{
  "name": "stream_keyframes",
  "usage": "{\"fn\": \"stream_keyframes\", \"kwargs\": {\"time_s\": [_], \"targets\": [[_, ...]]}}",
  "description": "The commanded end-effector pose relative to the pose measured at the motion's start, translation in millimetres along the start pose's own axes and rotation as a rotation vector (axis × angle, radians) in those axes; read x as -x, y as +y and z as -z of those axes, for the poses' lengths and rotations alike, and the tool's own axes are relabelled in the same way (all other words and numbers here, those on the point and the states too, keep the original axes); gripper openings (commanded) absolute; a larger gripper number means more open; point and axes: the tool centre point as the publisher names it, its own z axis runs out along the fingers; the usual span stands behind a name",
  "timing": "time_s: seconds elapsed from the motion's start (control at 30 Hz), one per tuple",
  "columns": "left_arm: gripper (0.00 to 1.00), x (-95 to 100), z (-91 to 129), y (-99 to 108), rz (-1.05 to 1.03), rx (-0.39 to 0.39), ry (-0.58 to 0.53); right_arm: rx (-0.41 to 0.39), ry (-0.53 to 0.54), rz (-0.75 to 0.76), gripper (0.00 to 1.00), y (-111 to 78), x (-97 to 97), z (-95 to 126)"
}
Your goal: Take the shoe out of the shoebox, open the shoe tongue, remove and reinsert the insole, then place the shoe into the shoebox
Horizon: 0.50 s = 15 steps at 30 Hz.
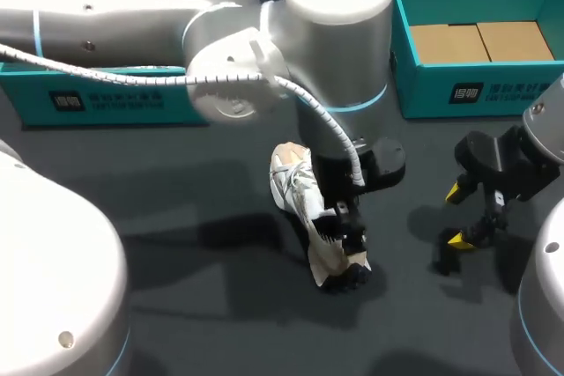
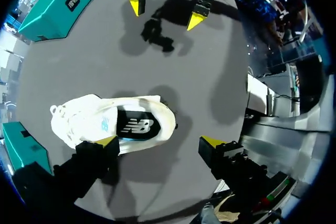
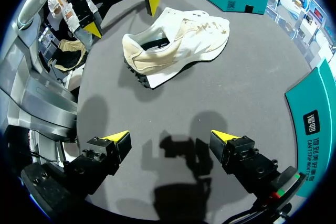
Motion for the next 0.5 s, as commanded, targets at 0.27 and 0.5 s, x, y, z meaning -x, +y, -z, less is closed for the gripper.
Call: {"fn": "stream_keyframes", "kwargs": {"time_s": [0.27, 0.5], "targets": [[1.0, -12.6, -32, -15, 0.092, 0.031, -0.024, -0.002, -0.002, 0.0, 1.0, -0.1, -0.9, 0], [1.0, -13.7, -47, -18, 0.077, 0.04, -0.016, -0.002, -0.002, 0.0, 1.0, -0.1, -0.9, 0]]}}
